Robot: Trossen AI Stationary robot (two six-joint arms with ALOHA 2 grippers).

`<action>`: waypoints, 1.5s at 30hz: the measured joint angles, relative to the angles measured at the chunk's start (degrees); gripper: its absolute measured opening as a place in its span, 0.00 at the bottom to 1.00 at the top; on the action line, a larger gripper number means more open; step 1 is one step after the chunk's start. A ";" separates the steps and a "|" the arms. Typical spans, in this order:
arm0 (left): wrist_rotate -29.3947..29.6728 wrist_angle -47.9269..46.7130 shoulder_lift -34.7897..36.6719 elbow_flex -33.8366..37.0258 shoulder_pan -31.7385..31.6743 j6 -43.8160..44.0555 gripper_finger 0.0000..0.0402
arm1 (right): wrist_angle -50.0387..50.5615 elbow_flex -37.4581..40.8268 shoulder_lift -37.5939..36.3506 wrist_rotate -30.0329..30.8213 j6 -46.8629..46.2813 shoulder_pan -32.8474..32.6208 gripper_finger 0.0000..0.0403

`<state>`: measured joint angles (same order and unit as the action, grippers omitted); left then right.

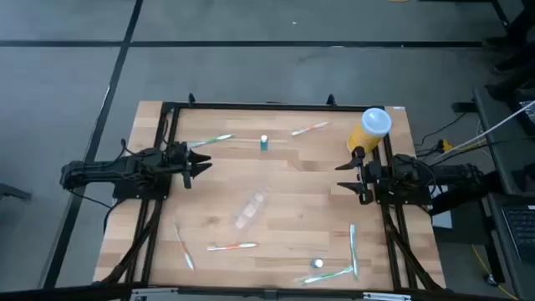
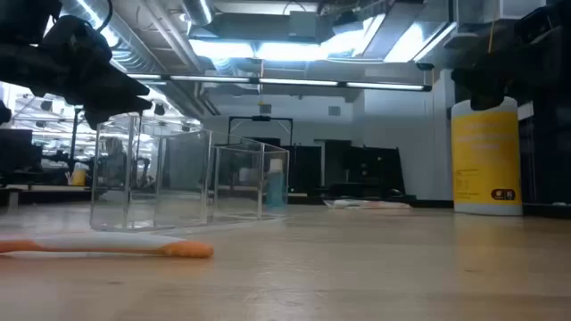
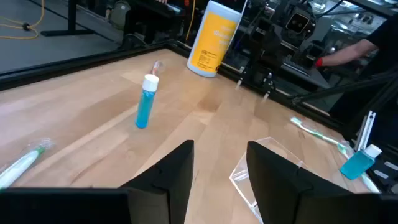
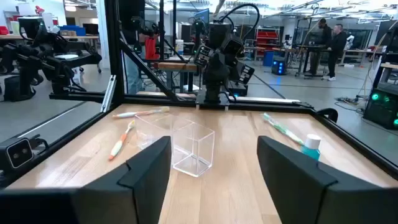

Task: Pick & Place toothbrushing station
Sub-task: Put the top mouthwash into the transparent organizer

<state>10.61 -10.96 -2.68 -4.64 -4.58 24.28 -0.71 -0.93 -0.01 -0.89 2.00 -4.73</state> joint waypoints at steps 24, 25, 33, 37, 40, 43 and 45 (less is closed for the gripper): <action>-0.01 -0.01 0.00 0.00 0.00 0.00 0.36 | 0.00 0.00 0.00 0.00 0.00 0.02 0.59; -0.02 0.00 0.00 0.00 -0.02 0.01 0.36 | 0.00 0.00 0.00 0.00 -0.01 0.00 0.59; 0.00 0.00 0.00 0.00 -0.01 0.00 0.36 | 0.00 0.00 0.00 0.00 0.00 0.00 0.59; -0.02 0.00 0.00 0.00 -0.02 0.00 0.36 | -2.12 0.00 0.03 3.43 4.23 0.18 0.59; -0.01 0.00 0.00 0.00 -0.02 0.00 0.36 | -3.39 0.11 0.76 3.20 2.00 0.15 0.59; -0.01 0.00 0.00 0.01 0.00 0.02 0.36 | -9.90 0.01 1.15 3.16 -7.80 0.17 0.59; -0.01 -0.01 0.00 0.01 -0.01 0.00 0.36 | -12.15 0.03 1.41 4.23 -15.48 0.15 0.60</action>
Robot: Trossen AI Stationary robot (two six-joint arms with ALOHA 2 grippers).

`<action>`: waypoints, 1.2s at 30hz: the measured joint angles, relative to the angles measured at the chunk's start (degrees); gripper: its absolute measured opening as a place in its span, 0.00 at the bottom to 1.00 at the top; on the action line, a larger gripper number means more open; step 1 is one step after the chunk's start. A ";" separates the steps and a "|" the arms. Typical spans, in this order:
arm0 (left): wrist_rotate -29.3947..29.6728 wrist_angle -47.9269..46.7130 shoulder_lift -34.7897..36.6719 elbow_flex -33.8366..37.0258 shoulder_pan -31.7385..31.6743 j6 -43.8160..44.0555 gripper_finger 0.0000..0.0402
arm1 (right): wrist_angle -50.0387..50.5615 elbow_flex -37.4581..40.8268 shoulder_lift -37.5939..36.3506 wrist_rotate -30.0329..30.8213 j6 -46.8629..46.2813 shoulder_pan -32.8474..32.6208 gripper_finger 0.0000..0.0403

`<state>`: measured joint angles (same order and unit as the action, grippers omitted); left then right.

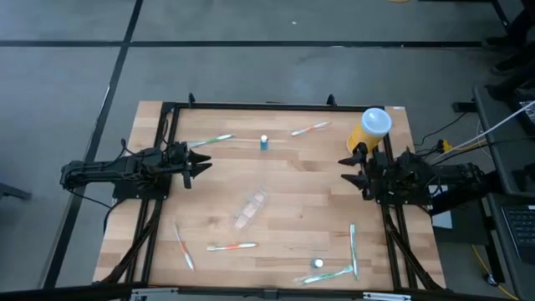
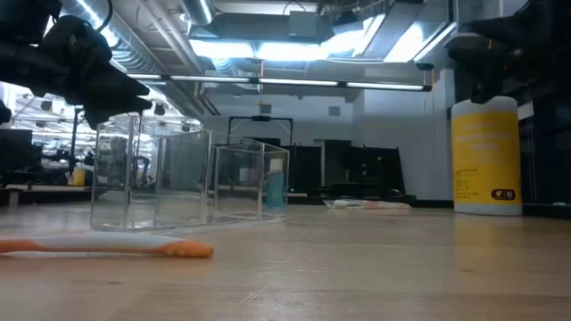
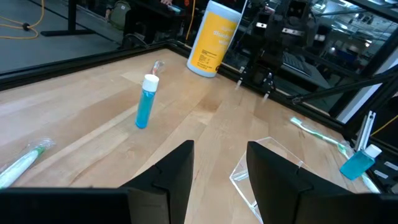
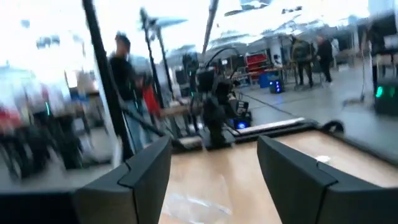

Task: Pick & Place toothbrushing station
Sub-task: Put the top mouthwash into the transparent organizer

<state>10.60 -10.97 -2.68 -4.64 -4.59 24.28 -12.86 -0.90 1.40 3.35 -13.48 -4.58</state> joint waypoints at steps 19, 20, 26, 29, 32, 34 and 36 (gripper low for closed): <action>0.85 -0.10 0.00 -0.01 -0.58 -5.00 0.36 | -5.67 -0.03 9.86 34.24 -53.62 0.15 0.60; 0.88 -0.05 0.00 -0.02 -0.60 -6.35 0.36 | -7.27 -0.03 10.29 32.96 -55.08 0.08 0.60; 5.98 13.46 0.02 0.41 -0.62 -1.50 0.36 | -32.64 -0.56 15.02 30.19 -41.31 -0.59 0.60; 11.93 21.65 -0.02 0.43 -0.79 2.19 0.36 | -40.59 -3.34 18.10 26.20 -31.62 -0.59 0.60; 18.59 27.04 0.02 0.45 -0.82 6.79 0.36 | -41.12 -8.31 21.76 20.03 -27.97 -0.52 0.60; 21.57 31.94 -0.06 0.45 -0.84 10.67 0.36 | -41.18 -12.82 25.06 15.28 -26.18 -0.52 0.60; 20.10 36.35 -0.80 0.45 -0.87 8.71 0.36 | -41.04 -18.18 28.91 10.83 -22.38 -0.54 0.60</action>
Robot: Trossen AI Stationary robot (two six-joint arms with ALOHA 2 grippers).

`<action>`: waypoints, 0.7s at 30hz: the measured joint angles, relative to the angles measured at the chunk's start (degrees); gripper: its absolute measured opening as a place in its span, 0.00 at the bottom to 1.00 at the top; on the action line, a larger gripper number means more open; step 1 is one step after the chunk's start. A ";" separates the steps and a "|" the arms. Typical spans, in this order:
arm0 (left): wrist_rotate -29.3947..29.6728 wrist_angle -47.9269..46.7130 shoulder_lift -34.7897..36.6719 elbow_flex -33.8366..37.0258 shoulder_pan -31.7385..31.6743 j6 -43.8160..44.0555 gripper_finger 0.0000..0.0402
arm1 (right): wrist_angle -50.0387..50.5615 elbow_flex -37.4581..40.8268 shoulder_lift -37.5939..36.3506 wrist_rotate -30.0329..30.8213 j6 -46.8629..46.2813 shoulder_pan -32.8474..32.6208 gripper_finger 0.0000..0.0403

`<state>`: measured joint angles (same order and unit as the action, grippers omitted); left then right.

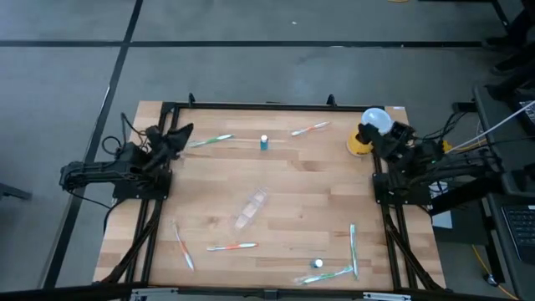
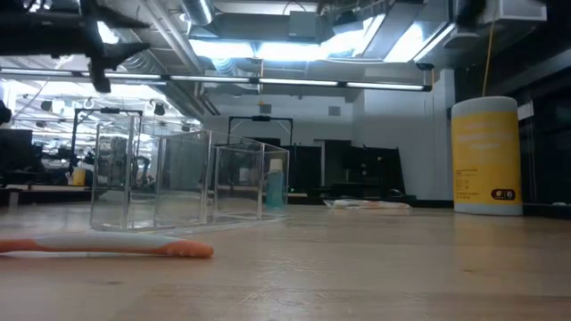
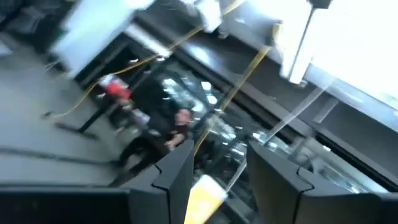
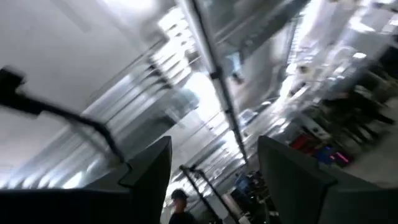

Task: Pick & Place toothbrushing station
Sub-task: Put the top mouthwash into the transparent organizer

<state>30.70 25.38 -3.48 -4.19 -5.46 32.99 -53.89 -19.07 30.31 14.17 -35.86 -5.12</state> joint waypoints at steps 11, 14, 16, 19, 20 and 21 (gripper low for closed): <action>-25.32 19.93 -1.73 -2.29 0.05 -10.08 0.36 | 50.47 -42.73 13.61 -0.83 21.87 0.02 0.59; -20.77 20.95 -2.47 -6.64 0.05 -11.52 0.36 | 68.52 -53.91 17.09 1.93 19.92 0.04 0.59; -15.52 20.59 -3.45 -9.62 -0.01 -11.64 0.36 | 77.12 -59.56 19.53 2.10 17.97 0.04 0.59; -15.30 17.14 -6.83 -15.52 0.00 -17.37 0.36 | 87.71 -65.22 23.11 2.03 14.94 0.04 0.59; -15.93 13.99 -8.36 -18.39 -0.01 -18.69 0.36 | 91.32 -66.36 24.15 1.58 13.61 0.04 0.59; -15.37 8.90 -10.12 -21.74 0.01 -19.86 0.36 | 94.78 -67.21 25.09 1.35 12.03 0.04 0.59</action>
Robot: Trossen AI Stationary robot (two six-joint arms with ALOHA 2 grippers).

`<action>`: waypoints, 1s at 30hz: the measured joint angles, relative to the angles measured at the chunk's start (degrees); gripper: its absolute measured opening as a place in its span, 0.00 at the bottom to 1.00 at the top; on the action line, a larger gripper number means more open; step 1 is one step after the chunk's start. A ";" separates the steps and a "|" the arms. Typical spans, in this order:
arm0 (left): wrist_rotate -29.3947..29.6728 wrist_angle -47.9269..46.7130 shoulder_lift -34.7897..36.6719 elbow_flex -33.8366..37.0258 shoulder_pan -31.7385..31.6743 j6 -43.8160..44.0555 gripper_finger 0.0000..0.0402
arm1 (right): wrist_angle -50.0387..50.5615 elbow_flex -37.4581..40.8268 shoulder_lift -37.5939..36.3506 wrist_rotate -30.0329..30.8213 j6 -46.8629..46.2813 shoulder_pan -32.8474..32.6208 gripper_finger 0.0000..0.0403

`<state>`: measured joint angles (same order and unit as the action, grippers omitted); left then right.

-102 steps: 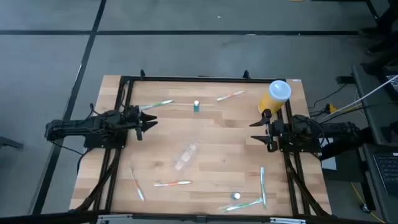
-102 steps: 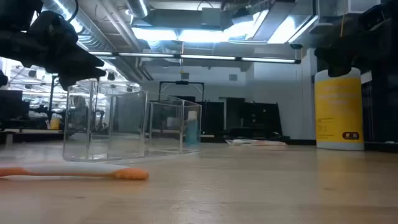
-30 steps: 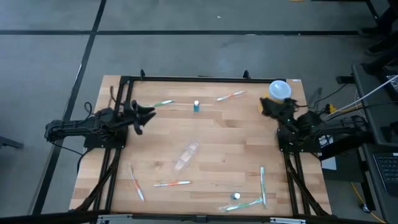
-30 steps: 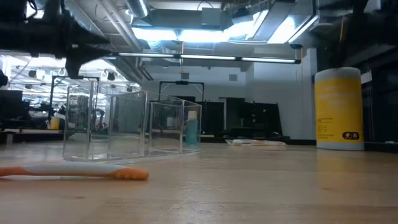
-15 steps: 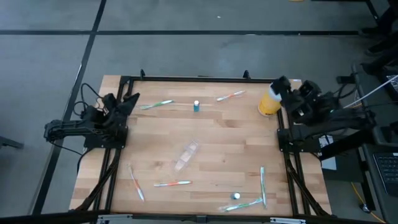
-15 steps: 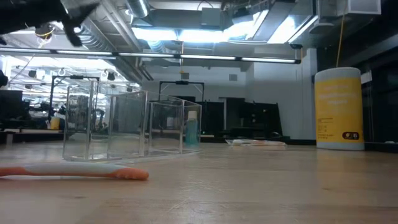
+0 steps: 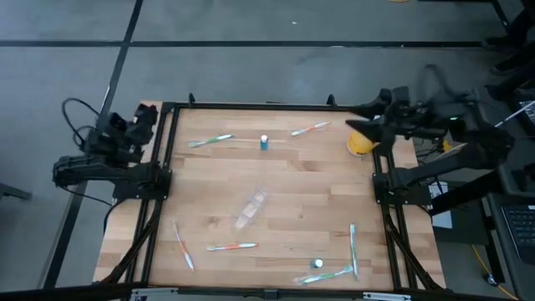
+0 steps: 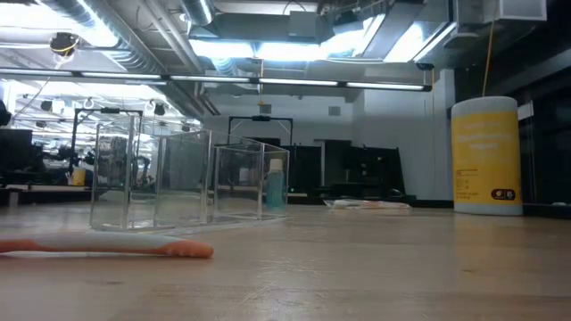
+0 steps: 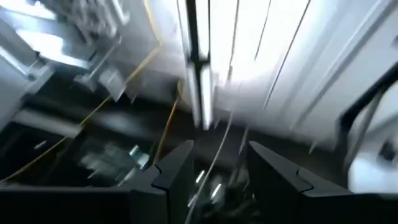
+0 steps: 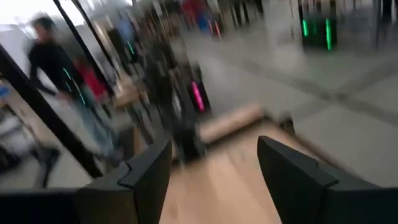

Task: Pick & Place toothbrushing station
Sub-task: Put the top mouthwash into the transparent organizer

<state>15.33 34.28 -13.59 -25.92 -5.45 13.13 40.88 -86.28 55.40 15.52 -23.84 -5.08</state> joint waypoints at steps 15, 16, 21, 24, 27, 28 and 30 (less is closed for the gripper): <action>21.48 -87.28 -55.69 -47.07 -4.21 -3.25 0.36 | 38.47 0.48 7.41 -7.01 -19.71 -1.67 0.59; 19.75 -85.65 -57.79 -47.22 -5.08 -3.10 0.36 | 38.92 0.79 7.36 -6.92 -20.41 -1.99 0.59; 4.05 -75.68 -67.21 -46.88 -10.87 3.68 0.38 | 43.26 2.30 6.50 -4.48 -25.18 -4.73 0.59; -0.04 -71.24 -70.49 -46.93 -13.17 8.02 0.44 | 44.43 3.09 5.72 -1.97 -28.17 -6.80 0.59; 0.83 -73.82 -74.15 -49.02 -14.62 14.38 0.51 | 44.21 3.14 4.96 0.19 -29.77 -8.21 0.59; 0.82 -74.82 -75.58 -50.40 -15.13 15.47 0.53 | 44.19 3.14 4.72 0.95 -29.79 -8.39 0.59; 0.39 -78.47 -78.82 -53.76 -16.02 16.18 0.55 | 44.15 3.14 4.36 2.33 -29.78 -8.59 0.59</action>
<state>15.72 -44.18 -92.41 -79.68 -21.47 29.31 85.03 -83.13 59.76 17.85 -53.62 -13.67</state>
